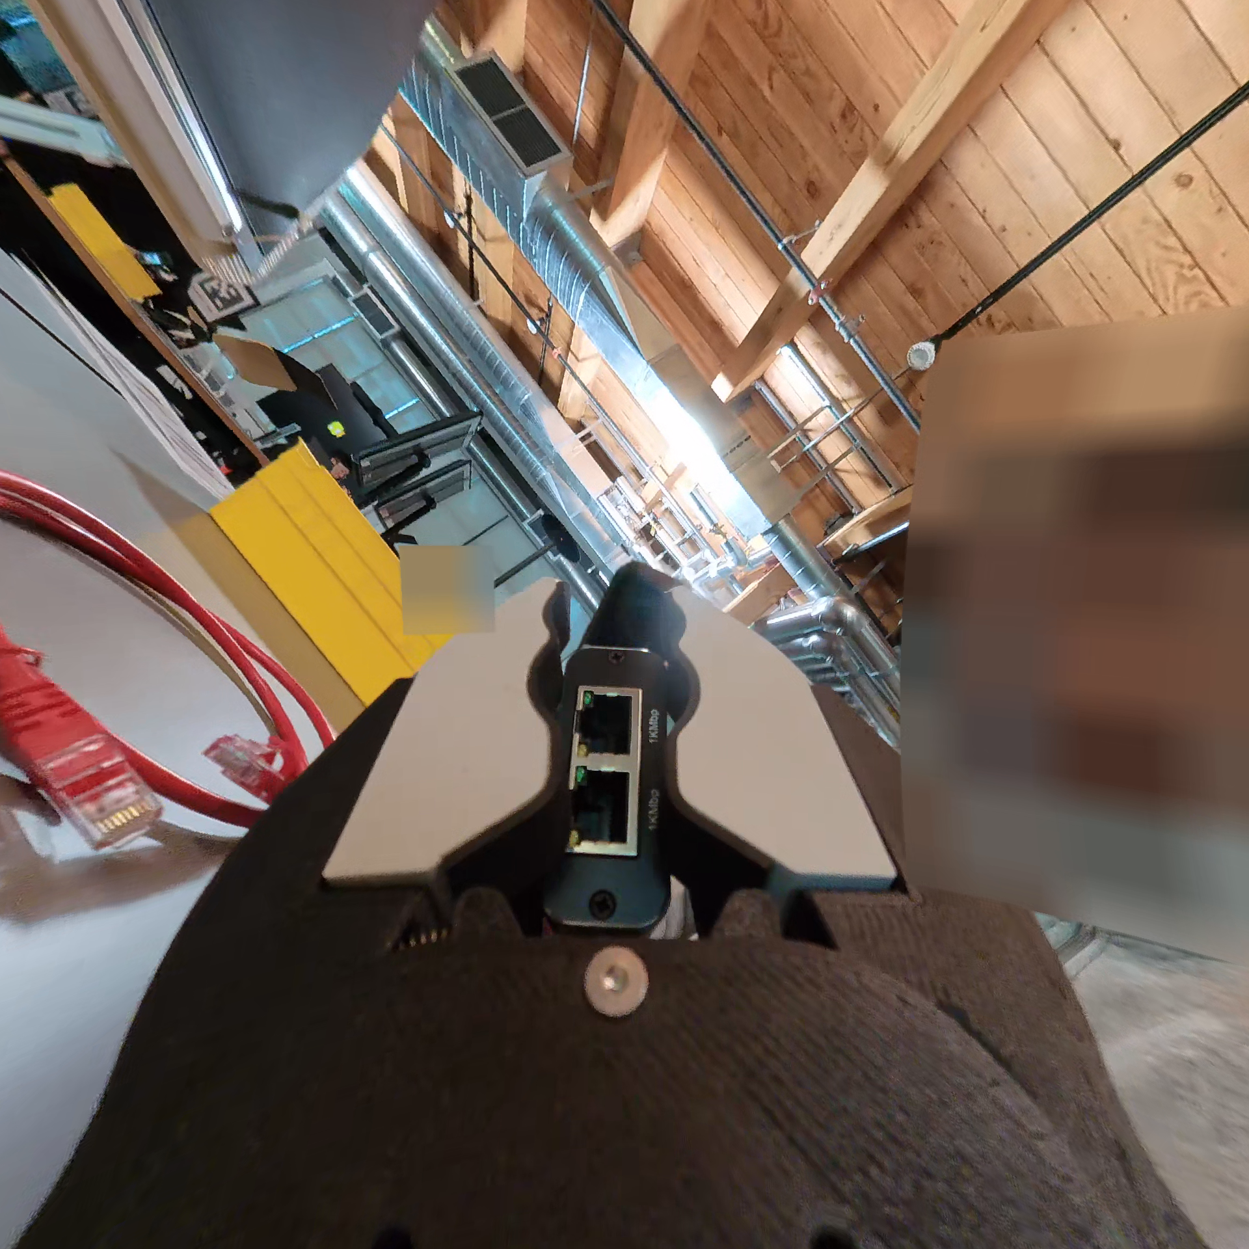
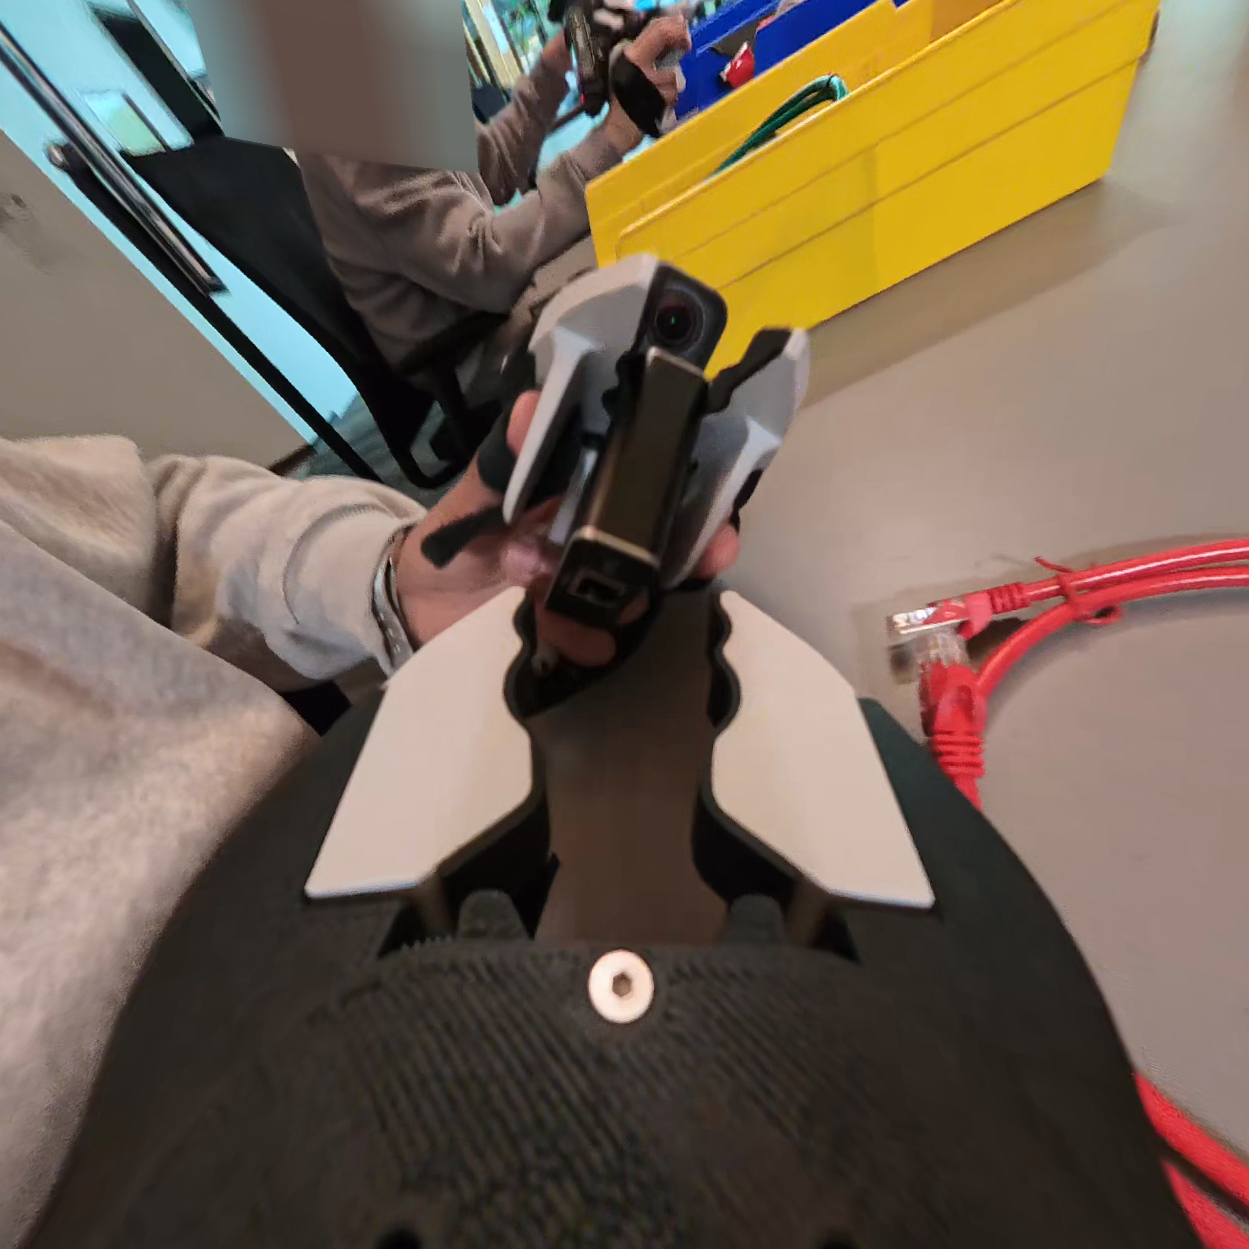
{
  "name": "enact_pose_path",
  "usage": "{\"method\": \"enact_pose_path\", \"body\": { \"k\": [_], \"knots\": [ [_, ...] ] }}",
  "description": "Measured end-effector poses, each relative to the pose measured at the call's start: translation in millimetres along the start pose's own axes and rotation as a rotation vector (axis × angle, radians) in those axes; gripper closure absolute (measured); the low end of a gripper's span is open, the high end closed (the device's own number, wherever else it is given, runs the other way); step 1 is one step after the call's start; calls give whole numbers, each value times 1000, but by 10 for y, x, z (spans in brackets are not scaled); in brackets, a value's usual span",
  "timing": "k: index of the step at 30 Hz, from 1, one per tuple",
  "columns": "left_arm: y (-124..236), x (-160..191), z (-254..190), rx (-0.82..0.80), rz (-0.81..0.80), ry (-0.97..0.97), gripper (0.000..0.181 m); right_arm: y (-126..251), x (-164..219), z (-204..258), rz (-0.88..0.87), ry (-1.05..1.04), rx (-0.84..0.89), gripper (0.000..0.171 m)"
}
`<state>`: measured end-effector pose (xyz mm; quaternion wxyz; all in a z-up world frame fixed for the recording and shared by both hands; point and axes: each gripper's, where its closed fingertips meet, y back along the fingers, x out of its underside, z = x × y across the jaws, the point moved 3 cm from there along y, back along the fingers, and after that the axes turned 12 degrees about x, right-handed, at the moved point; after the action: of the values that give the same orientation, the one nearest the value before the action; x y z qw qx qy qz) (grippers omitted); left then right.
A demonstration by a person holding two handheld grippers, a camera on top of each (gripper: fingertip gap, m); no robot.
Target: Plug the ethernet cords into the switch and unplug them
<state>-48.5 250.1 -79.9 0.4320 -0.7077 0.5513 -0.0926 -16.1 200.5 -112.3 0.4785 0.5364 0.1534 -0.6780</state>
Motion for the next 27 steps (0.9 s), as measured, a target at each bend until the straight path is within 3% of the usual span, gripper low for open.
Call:
{"method": "enact_pose_path", "body": {
  "k": [1, 6, 12, 16, 21, 27],
  "knots": [
    [-26, 50, 7, -6, 19, -12, 156, 3, -15, -7, -15, -32, -7, 124],
    [-51, 94, 25, -44, 74, -90, 157, 87, -63, -89, -38, -123, -55, 146],
    [9, 50, 75, -107, 169, -98, 135, 250, -195, -191, -111, -75, -56, 149],
    [-2, 247, 129, -168, 420, -146, 121, 336, -263, -241, -155, -75, -65, 149],
    [-70, 523, 119, -146, 547, -78, 118, 379, -312, -210, -199, -95, -110, 149],
    [-86, 680, 92, -104, 614, 9, 146, 361, -314, -109, -216, -80, -160, 149]
  ]
}}
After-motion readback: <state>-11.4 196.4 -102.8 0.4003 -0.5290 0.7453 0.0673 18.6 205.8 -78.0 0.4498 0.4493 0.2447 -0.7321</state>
